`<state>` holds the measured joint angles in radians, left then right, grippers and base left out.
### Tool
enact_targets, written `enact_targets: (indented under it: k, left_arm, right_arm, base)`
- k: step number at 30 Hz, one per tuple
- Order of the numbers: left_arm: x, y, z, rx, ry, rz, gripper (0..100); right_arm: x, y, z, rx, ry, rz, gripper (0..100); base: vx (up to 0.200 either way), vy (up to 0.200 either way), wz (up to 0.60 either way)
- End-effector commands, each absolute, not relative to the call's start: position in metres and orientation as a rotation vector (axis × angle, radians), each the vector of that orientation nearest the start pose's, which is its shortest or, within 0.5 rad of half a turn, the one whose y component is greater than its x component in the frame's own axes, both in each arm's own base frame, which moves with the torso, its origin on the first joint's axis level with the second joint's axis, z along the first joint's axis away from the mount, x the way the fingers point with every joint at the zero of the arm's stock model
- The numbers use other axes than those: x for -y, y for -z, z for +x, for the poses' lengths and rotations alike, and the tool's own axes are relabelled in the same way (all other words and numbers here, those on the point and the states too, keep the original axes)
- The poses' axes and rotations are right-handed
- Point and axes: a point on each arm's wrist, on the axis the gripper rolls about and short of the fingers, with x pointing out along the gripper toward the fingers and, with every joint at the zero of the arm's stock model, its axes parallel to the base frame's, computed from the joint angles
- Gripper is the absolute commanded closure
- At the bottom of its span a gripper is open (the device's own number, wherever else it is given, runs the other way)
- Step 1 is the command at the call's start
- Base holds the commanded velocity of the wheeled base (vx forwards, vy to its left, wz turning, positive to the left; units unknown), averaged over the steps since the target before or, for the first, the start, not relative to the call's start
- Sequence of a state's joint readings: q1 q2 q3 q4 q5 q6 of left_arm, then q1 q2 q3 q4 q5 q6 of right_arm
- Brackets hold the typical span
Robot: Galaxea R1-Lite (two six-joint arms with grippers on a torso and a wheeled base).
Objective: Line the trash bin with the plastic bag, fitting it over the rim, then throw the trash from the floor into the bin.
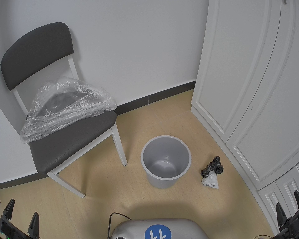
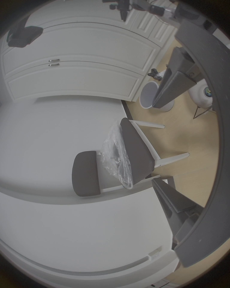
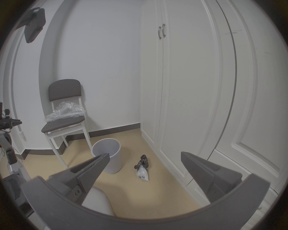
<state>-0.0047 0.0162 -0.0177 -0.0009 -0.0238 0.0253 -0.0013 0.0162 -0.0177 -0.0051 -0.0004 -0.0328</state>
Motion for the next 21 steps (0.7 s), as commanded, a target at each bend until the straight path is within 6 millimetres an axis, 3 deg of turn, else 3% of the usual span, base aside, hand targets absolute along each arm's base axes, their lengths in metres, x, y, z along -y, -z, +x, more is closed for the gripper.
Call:
enact_targets:
  k: [1,3,5,10,12,13,14,15,16,19,21]
  left_arm:
    - [0.0,-0.076,-0.023,0.0,0.008,-0.035,0]
    - [0.0,-0.076,-0.023,0.003,-0.011,-0.048,0]
    - [0.0,-0.076,-0.023,0.003,-0.012,-0.048,0]
    - [0.0,-0.078,-0.023,0.02,-0.006,-0.026,0]
    - [0.0,-0.088,-0.025,0.083,-0.003,-0.036,0]
    - [0.0,-0.119,-0.035,0.245,0.042,-0.09,0]
    - [0.001,-0.123,-0.037,0.267,0.057,-0.103,0]
    - [0.002,-0.145,-0.047,0.337,0.146,-0.16,0]
    - [0.003,-0.155,-0.052,0.36,0.185,-0.163,0]
    - [0.002,-0.167,-0.055,0.347,0.201,-0.149,0]
    - [0.001,-0.173,-0.044,0.25,0.201,-0.099,0]
  right_arm:
    - [0.0,-0.085,-0.024,0.058,0.001,0.02,0]
    - [0.0,-0.116,-0.034,0.219,-0.031,0.138,0]
    - [-0.001,-0.138,-0.04,0.263,-0.074,0.195,0]
    - [-0.001,-0.144,-0.037,0.178,-0.055,0.061,0]
    - [-0.001,-0.146,-0.035,0.172,-0.055,0.045,0]
    - [-0.002,-0.152,-0.031,0.155,-0.051,0.04,0]
    - [-0.002,-0.154,-0.03,0.158,-0.051,0.042,0]
    - [-0.002,-0.167,-0.026,0.158,-0.05,0.045,0]
    - [-0.002,-0.175,-0.021,0.15,-0.052,0.048,0]
    - [-0.001,-0.193,-0.009,0.15,-0.051,0.056,0]
    - [-0.001,-0.216,0.014,0.159,-0.047,0.082,0]
  base:
    - [0.0,0.0,0.0]
    - [0.0,0.0,0.0]
    - [0.0,0.0,0.0]
    - [0.0,0.0,0.0]
    - [0.0,0.0,0.0]
    - [0.0,0.0,0.0]
    - [0.0,0.0,0.0]
    - [0.0,0.0,0.0]
    - [0.0,0.0,0.0]
    - [0.0,0.0,0.0]
    - [0.0,0.0,0.0]
